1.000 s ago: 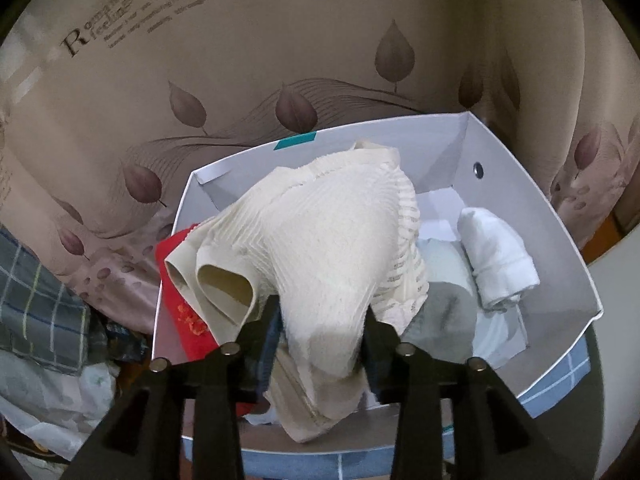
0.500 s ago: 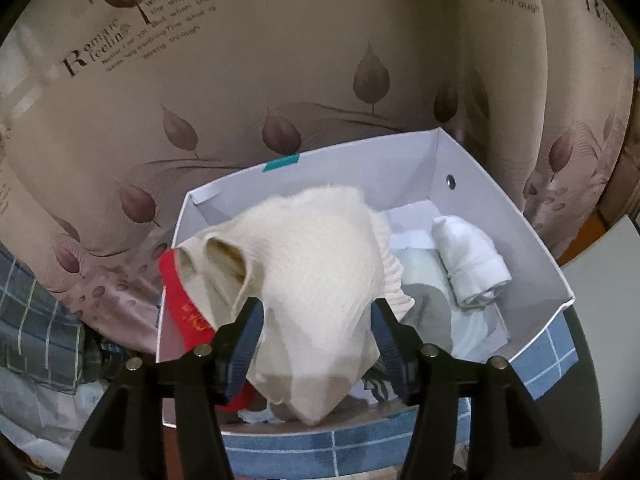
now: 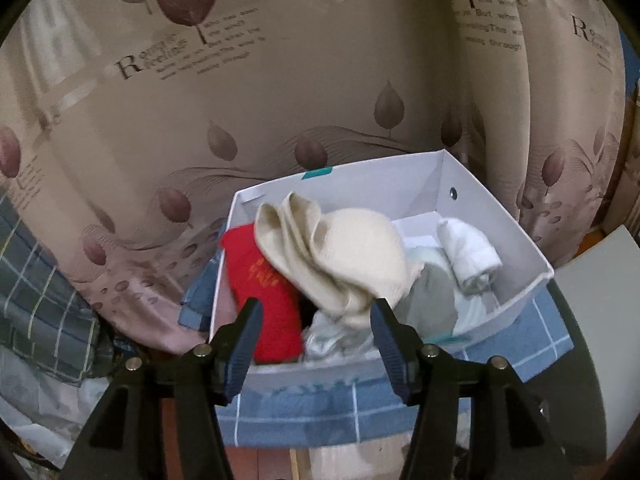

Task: Take underwear out of drawer
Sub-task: 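Return the left gripper to the drawer while the right gripper lifts the socks toward the box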

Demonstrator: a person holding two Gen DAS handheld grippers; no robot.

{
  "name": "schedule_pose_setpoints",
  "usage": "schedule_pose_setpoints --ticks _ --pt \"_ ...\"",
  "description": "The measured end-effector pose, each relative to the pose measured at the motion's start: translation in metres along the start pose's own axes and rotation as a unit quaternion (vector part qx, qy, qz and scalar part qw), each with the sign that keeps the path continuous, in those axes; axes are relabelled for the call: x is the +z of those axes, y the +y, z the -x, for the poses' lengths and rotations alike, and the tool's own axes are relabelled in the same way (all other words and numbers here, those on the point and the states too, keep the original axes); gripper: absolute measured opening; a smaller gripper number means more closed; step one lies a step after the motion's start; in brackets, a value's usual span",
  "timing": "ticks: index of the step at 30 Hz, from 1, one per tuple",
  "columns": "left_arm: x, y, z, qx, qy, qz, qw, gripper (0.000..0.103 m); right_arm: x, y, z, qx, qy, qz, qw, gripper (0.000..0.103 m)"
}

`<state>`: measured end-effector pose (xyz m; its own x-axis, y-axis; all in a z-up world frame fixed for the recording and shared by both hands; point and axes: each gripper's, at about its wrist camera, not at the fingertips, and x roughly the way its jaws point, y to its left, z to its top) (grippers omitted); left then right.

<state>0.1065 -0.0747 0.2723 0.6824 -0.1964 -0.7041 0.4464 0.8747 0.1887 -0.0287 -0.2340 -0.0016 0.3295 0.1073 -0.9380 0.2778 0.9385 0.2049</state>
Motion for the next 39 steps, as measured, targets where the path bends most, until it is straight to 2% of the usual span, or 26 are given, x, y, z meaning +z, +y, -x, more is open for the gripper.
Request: schedule_pose_setpoints --ticks 7,10,15,20,24,28,39 --pt "-0.063 0.009 0.008 -0.004 0.017 0.018 0.9997 0.057 0.001 -0.003 0.002 -0.002 -0.005 -0.009 1.0 0.022" --pt "-0.094 0.011 0.003 0.006 0.028 0.03 0.9991 0.057 0.001 -0.004 0.004 -0.001 -0.012 -0.009 1.0 0.022" --pt "-0.146 0.013 -0.025 0.001 0.065 0.059 0.9962 0.057 0.001 -0.005 0.006 -0.008 -0.018 -0.009 1.0 0.022" --pt "-0.183 0.014 -0.058 0.022 0.095 0.085 0.9915 0.057 0.002 -0.004 0.008 -0.008 -0.028 -0.011 1.0 0.022" --pt "-0.204 0.01 -0.078 0.04 0.108 0.078 0.9903 0.057 0.002 -0.006 0.009 -0.012 -0.031 -0.015 0.999 0.022" --pt "-0.219 0.013 -0.088 0.03 0.121 0.084 0.9886 0.057 0.001 -0.007 0.01 -0.016 -0.032 -0.019 0.999 0.022" --pt "-0.217 0.016 -0.091 0.022 0.119 0.103 0.9873 0.057 -0.002 -0.007 0.013 -0.027 -0.034 -0.028 0.999 0.022"
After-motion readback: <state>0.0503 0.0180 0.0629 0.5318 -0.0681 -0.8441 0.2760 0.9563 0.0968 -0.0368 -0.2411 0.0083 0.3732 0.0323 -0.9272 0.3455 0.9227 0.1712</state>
